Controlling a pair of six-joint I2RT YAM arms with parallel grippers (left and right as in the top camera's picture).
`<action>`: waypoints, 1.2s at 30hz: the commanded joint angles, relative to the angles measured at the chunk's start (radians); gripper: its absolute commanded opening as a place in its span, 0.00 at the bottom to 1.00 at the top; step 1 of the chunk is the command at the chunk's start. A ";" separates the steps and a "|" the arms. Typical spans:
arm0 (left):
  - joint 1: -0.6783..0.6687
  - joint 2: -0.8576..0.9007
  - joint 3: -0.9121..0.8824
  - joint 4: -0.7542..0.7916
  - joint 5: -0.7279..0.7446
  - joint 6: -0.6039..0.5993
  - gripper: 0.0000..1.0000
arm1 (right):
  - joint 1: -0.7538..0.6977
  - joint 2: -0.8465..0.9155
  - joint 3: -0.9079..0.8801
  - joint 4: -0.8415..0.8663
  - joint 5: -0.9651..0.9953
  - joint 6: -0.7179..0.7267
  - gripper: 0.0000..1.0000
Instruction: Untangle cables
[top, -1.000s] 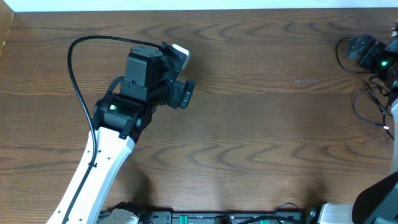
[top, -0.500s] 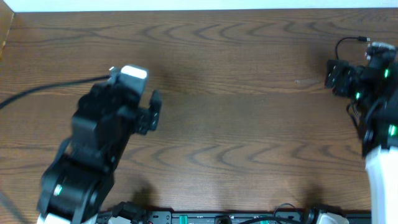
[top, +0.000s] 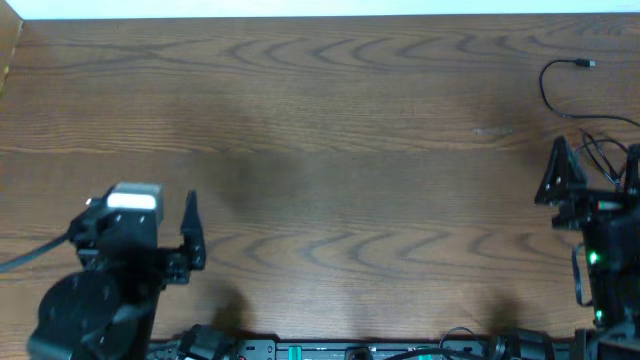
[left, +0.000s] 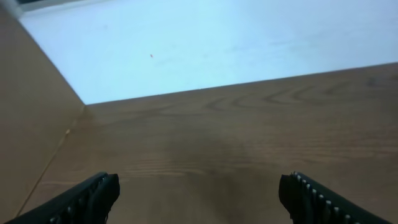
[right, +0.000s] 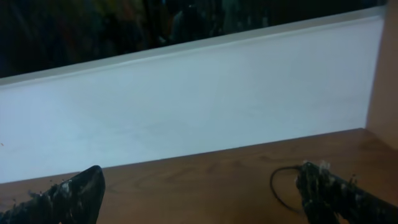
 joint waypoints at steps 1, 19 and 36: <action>0.003 -0.037 0.009 -0.022 -0.027 -0.016 0.88 | 0.006 -0.040 -0.010 -0.042 0.023 -0.015 0.96; 0.003 -0.275 0.008 -0.095 -0.175 -0.073 0.98 | 0.006 -0.125 -0.010 -0.125 0.101 -0.044 0.99; 0.003 -0.294 0.007 -0.143 -0.176 -0.076 0.98 | 0.020 -0.064 -0.385 0.452 -0.005 0.057 0.99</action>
